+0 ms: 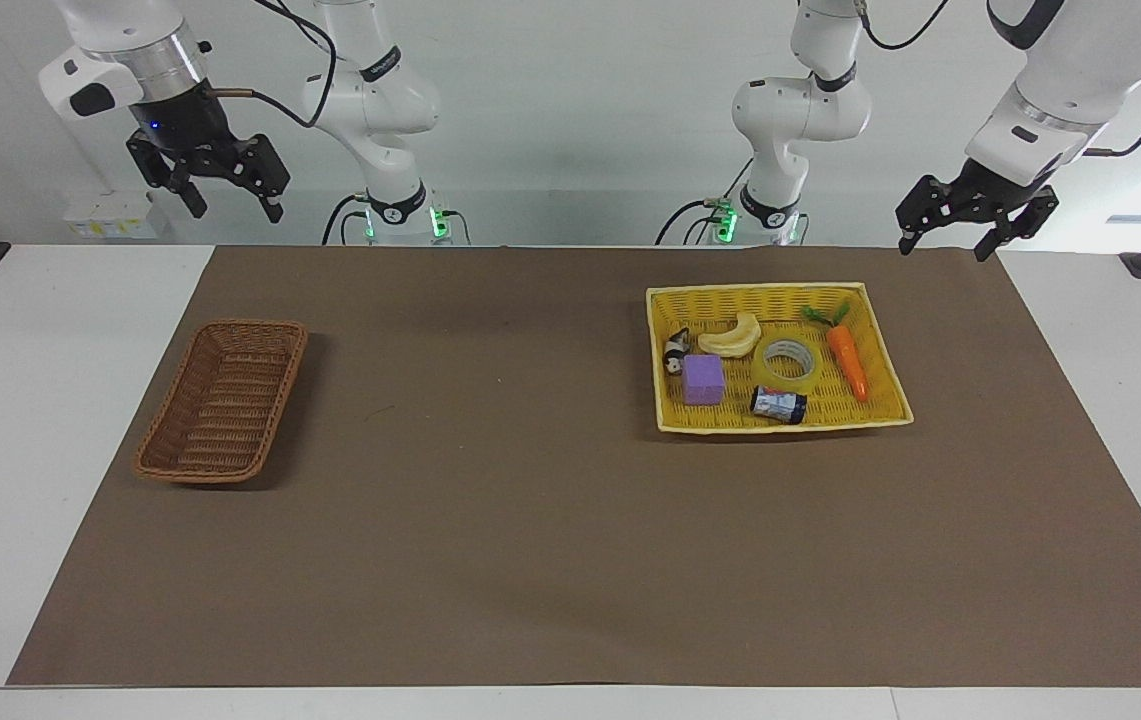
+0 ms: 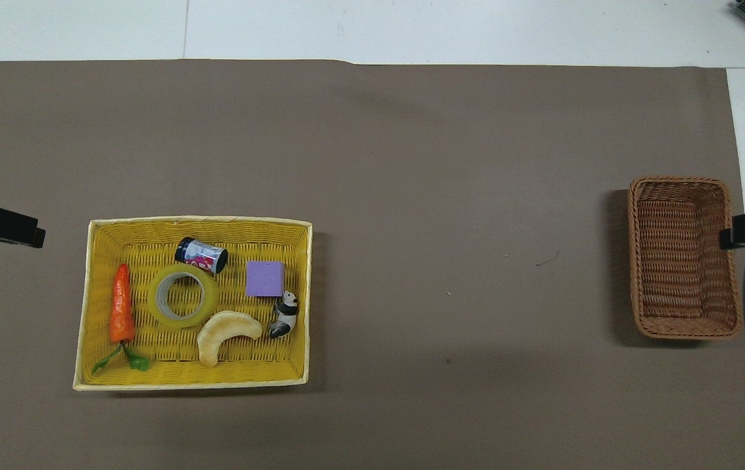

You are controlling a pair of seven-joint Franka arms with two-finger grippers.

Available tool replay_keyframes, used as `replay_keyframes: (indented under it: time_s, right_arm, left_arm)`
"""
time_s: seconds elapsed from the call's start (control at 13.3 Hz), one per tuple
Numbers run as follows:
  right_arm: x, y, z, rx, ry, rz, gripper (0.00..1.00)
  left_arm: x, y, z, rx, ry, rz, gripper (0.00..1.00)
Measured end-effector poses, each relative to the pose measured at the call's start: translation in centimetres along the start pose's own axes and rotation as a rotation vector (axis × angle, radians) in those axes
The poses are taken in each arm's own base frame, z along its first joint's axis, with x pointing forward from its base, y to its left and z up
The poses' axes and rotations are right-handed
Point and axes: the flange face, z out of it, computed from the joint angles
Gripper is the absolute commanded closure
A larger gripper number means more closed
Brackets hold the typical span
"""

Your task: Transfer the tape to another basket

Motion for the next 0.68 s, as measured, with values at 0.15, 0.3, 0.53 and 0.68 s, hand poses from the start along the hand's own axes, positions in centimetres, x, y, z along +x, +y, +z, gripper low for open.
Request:
replay_keyframes:
  time_s: [0.15,0.3,0.53,0.68]
  right_arm:
    - [0.0,0.0,0.0,0.0,0.0,0.0,0.0]
    - [0.0,0.0,0.0,0.0,0.0,0.0,0.0]
    - [0.0,0.0,0.0,0.0,0.0,0.0,0.0]
    - [0.0,0.0,0.0,0.0,0.0,0.0,0.0]
  left_arm:
    - [-0.04,-0.02,0.34,-0.001,-0.011,0.004,0.0]
    - [-0.07,-0.03,0.42,-0.001,-0.014,0.004,0.0]
    - [-0.11,-0.02,0.44,-0.001,-0.018,0.004,0.0]
    - [-0.14,0.02,0.35,-0.001,-0.016,0.006,0.0]
